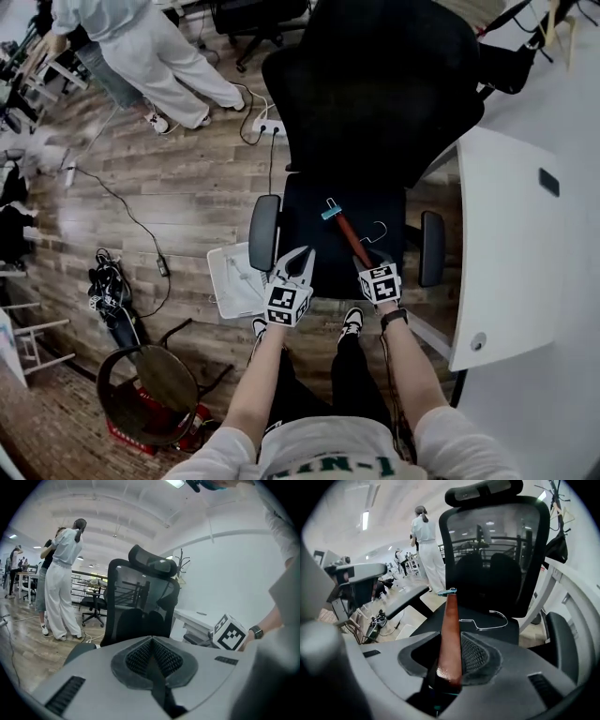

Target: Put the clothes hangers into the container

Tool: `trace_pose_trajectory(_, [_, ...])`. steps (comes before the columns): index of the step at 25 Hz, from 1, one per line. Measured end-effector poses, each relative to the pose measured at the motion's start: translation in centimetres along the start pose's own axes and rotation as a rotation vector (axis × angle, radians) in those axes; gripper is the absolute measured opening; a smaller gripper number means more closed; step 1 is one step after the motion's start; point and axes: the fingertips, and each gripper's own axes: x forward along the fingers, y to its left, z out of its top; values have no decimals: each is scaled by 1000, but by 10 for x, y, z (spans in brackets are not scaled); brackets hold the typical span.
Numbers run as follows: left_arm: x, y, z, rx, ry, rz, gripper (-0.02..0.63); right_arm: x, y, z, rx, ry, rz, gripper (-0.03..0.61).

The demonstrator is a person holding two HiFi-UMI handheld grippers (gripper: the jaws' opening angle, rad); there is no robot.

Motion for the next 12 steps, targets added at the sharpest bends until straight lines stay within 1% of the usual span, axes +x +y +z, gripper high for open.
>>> trace_pose_trajectory(4, [-36,-9,17,1,3,15,11,-57,5,22,40,-62,-26,149])
trace_pose_trajectory(8, [-70,-22,43,14,-11,11,11,-110,22,45,26,-116,-43,149])
trace_pose_trajectory(12, [-98,-33,67,-36,-60,44,11,-150,43,55,33,-161,-49,149])
